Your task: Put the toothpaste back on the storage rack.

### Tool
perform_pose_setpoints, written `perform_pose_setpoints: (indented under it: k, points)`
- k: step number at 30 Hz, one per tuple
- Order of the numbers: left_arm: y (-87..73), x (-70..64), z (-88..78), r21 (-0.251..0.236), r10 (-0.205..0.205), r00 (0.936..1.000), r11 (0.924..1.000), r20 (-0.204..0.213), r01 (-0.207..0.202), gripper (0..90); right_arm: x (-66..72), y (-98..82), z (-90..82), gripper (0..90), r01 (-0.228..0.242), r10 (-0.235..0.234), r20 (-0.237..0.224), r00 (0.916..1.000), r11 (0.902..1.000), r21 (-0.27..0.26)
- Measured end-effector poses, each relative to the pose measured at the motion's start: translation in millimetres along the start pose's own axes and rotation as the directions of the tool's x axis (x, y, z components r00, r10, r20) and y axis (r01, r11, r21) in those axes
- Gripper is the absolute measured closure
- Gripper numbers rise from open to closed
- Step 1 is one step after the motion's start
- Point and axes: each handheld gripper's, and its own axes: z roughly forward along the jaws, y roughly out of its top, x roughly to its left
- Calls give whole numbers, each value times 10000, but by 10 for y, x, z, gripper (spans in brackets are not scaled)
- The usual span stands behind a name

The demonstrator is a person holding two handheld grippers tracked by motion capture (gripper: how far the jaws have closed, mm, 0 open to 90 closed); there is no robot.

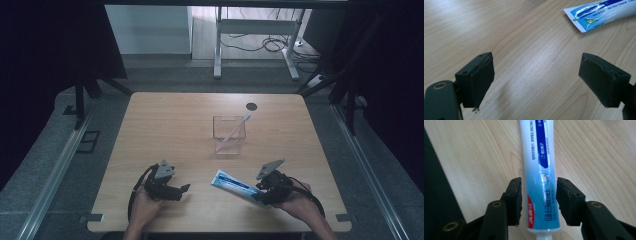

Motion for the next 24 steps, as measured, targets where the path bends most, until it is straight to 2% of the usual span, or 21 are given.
perform_pose_setpoints:
  k: [4, 11, 17, 24]
  points:
    - [-2, -1, 7, -16, -19, 10000, 10000, 23, 19, 134, -9, 89, 62, 513, 263, -268, 119, 9996, 9989, 401]
    - [-1, -2, 12, 69, 47, 10000, 10000, 35, -47, 134, -32, 214, 206, 476, 529, -540, 67, 9985, 9926, 1094]
    - [0, -4, 16, 86, 58, 10000, 9999, 67, -59, 134, -36, 284, 332, 474, 759, -771, 19, 9970, 9859, 1494]
    - [0, -13, 26, 100, 96, 9999, 9999, 91, -97, 134, -21, 327, 457, 500, 717, -728, -16, 9973, 9788, 1919]
